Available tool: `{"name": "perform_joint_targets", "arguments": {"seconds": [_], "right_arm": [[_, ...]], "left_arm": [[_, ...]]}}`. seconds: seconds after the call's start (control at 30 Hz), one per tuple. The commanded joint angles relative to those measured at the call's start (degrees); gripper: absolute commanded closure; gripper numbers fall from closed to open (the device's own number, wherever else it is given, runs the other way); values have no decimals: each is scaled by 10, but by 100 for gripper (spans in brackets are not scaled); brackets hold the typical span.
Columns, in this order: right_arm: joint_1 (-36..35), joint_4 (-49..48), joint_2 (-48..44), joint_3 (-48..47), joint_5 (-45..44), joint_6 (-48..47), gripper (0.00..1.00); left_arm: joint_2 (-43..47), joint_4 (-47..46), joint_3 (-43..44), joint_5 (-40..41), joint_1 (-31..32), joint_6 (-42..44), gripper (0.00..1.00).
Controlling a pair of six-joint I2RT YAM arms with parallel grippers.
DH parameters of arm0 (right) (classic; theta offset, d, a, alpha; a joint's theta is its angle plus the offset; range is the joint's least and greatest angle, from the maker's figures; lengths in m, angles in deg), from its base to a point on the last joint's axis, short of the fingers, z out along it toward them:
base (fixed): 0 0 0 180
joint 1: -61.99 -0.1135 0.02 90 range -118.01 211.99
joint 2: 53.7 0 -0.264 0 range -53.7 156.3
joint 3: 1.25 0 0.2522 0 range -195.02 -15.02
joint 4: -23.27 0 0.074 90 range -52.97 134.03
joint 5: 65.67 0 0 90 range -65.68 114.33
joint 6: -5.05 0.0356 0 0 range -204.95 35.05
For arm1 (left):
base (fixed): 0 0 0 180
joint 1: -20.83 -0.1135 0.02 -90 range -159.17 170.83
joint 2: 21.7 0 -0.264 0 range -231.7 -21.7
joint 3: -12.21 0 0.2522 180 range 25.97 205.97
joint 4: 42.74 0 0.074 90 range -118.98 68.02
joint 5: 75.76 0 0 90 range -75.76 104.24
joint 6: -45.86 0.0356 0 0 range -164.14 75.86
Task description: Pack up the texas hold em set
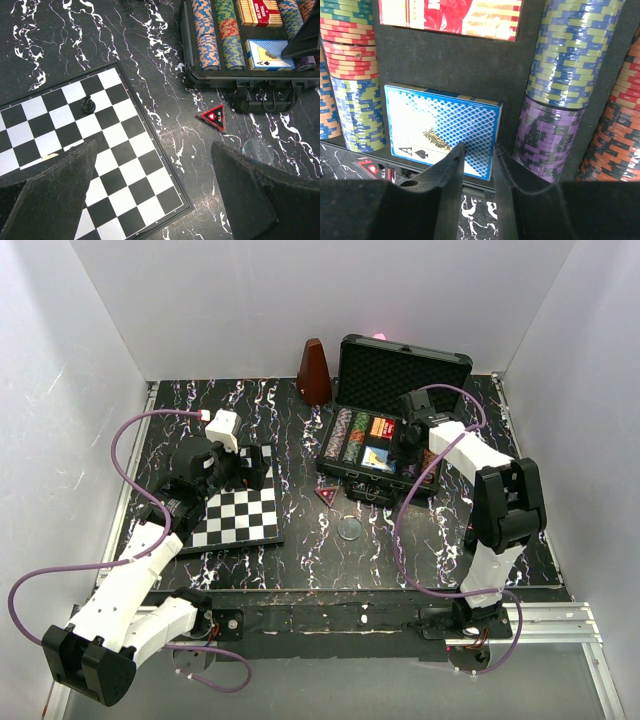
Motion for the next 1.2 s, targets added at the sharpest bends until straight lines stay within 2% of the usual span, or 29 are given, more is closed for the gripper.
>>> {"name": "perform_joint_targets", "arguments": {"seconds": [0.0,0.17,0.27,0.33,0.47,0.6,0.83,0.93,1.0,1.17], "right_arm": [[-13,-53,-48,20,-42,-10,62],[-14,-65,-78,38,-33,-17,52],[-13,-71,-96,49,-10,-27,37],[-13,-75,-111,58,2,-33,32],[-13,-84,-149,86,11,-51,29],[-24,-88,-204,127,-22,-73,29],[-87,-125,-310,233,-56,-72,29],[-139,-113,-314,252,-85,-52,29],[-158,-119,-307,267,-75,-24,29],[-222,-116,-254,277,-87,42,29]], "left_arm": [[1,3,18,1,0,7,2],[2,2,16,-11,0,14,2],[4,1,14,-12,0,17,2],[5,-3,13,-12,0,19,2],[2,-6,10,-12,0,18,2],[-2,-8,9,-12,0,15,2],[-2,-15,-1,-21,0,9,2],[-7,-15,0,-22,0,8,2],[-10,-15,0,-24,0,8,2],[-10,-15,-3,-21,0,8,2]]}}
